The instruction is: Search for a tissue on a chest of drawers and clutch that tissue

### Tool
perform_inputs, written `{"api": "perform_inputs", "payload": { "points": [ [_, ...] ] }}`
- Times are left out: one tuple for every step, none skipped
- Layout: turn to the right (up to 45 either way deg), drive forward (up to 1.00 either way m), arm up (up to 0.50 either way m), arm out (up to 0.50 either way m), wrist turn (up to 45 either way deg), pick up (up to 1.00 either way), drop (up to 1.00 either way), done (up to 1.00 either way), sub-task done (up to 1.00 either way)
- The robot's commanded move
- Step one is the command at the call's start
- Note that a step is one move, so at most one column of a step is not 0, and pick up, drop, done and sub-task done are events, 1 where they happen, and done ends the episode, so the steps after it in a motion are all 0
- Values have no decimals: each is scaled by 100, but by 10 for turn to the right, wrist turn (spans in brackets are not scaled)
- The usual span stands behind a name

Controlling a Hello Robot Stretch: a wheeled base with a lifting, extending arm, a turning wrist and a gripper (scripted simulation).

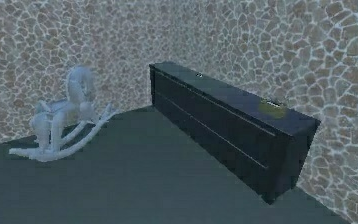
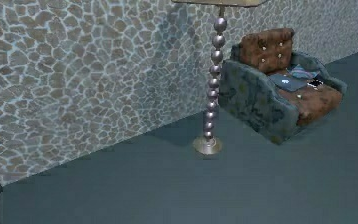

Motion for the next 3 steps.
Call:
{"api": "perform_inputs", "payload": {
  "points": [
    [450,0,0,0,0,0,0,0,0],
    [180,0,0,0,0,0,0,0,0],
    [0,75,0,0,0,0,0,0,0]
  ]
}}
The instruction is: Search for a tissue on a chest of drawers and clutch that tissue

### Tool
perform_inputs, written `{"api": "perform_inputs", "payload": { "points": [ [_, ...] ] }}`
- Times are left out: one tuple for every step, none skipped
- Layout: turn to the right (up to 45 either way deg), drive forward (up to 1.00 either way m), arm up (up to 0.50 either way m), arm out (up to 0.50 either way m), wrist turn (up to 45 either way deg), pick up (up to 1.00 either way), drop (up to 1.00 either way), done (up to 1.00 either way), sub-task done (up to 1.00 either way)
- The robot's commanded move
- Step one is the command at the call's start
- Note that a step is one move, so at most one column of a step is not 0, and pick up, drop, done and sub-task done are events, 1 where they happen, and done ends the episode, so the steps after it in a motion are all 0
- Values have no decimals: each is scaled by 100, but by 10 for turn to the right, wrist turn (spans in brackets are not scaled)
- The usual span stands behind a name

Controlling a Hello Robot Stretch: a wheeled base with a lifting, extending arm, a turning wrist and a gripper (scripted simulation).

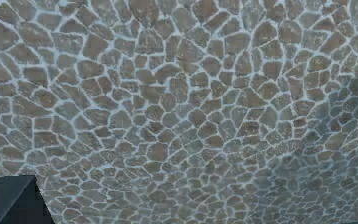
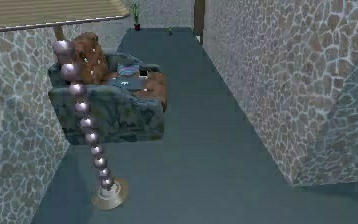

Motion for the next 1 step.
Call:
{"api": "perform_inputs", "payload": {
  "points": [
    [-450,0,0,0,0,0,0,0,0]
  ]
}}
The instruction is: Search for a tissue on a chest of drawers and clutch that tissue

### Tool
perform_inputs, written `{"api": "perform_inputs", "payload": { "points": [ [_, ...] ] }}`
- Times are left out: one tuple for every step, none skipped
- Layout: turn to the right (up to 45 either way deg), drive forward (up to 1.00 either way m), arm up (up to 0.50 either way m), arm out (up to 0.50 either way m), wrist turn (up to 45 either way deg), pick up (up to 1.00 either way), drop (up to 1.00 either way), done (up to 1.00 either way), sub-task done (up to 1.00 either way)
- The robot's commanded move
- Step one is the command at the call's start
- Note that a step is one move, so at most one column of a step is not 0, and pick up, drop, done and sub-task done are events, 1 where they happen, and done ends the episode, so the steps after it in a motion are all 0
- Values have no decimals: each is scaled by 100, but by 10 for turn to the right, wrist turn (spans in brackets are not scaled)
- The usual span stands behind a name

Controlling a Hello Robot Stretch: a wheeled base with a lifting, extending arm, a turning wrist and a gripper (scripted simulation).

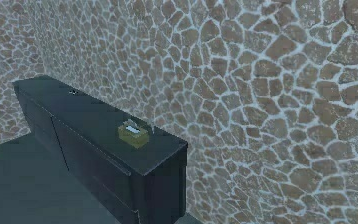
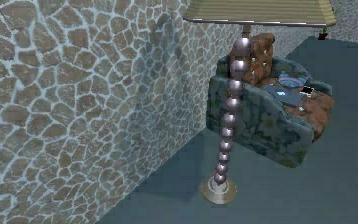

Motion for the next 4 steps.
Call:
{"api": "perform_inputs", "payload": {
  "points": [
    [-30,0,0,0,0,0,0,0,0],
    [0,20,0,0,0,0,0,0,0],
    [-450,0,0,0,0,0,0,0,0],
    [-450,0,0,0,0,0,0,0,0]
  ]
}}
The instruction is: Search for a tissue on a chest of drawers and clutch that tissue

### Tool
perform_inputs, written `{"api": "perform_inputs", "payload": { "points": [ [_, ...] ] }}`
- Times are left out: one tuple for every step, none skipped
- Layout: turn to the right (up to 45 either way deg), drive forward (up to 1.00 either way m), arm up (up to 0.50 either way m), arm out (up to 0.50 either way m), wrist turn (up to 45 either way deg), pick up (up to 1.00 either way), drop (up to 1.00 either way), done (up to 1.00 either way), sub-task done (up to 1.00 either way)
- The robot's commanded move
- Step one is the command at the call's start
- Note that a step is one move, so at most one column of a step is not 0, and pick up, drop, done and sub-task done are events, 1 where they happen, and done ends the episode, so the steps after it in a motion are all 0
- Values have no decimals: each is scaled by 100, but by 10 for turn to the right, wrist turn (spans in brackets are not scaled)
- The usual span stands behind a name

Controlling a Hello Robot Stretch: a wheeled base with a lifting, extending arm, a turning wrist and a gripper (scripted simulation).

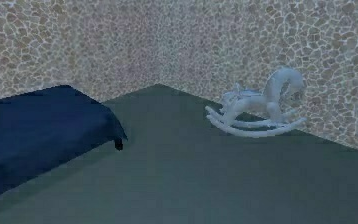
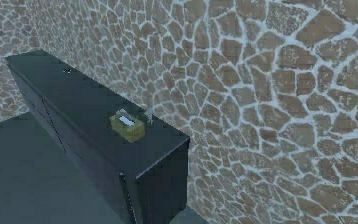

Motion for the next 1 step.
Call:
{"api": "perform_inputs", "payload": {
  "points": [
    [-120,0,0,0,0,0,0,0,0]
  ]
}}
